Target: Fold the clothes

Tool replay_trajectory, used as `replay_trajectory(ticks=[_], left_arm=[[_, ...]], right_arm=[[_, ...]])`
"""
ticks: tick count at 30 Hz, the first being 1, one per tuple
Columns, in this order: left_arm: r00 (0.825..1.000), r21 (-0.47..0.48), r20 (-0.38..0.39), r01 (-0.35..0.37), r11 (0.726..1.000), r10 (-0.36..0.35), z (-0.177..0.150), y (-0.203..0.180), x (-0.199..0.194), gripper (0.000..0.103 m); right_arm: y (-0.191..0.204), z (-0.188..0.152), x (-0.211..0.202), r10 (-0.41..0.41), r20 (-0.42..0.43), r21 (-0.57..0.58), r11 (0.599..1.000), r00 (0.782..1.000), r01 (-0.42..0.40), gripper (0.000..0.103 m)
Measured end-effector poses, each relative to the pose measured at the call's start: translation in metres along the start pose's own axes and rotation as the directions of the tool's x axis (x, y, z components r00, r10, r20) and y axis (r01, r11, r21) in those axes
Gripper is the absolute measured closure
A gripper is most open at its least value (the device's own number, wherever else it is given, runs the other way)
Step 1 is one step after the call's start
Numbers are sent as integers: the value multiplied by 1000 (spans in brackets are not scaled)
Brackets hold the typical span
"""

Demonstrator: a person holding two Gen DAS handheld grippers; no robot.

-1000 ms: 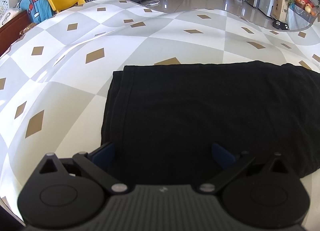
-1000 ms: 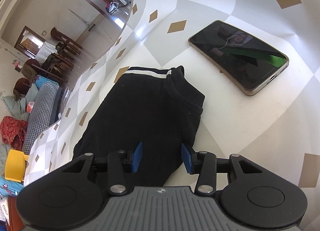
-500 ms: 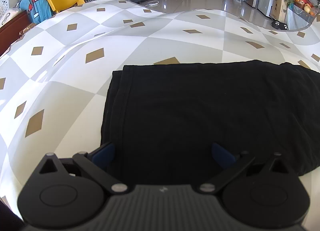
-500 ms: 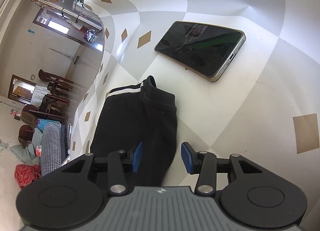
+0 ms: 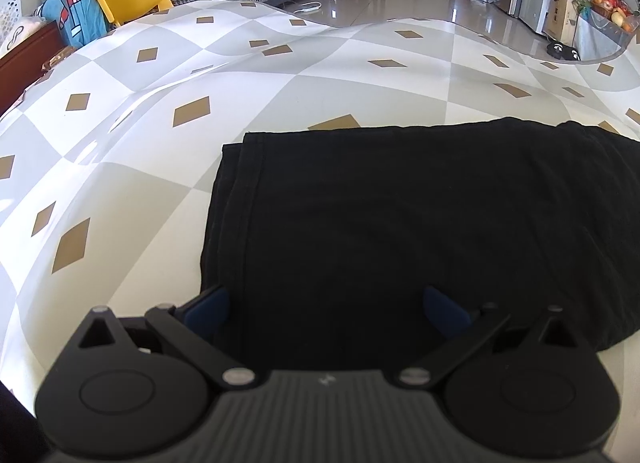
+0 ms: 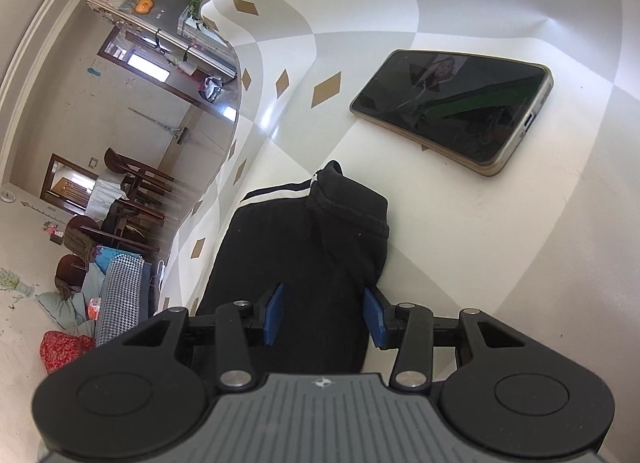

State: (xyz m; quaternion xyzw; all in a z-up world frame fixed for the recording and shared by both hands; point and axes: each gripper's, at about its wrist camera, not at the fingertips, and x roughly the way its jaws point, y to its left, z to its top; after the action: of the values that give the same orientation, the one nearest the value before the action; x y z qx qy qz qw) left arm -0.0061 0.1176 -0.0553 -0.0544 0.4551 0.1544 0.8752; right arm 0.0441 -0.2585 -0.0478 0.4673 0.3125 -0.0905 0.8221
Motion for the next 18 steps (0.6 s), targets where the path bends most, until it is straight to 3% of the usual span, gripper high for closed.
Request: replay_trajectory(ticks=[6,12,18], left_arm=[[1000,-7,-4,-5,1000,5,0,0,0,0],[1000,-13,-5,-13,1000,13,0,-2,0,0],[1000,-16,0,-18,1000,18,0,-3,0,0]], right_arm=[[-5,9,-4,-21,51,9,1000,998,20,61],[-10,14,2,41,9,47,998,999,-42,59],[-8,13,4,43,9,44,998,999,-43,59]])
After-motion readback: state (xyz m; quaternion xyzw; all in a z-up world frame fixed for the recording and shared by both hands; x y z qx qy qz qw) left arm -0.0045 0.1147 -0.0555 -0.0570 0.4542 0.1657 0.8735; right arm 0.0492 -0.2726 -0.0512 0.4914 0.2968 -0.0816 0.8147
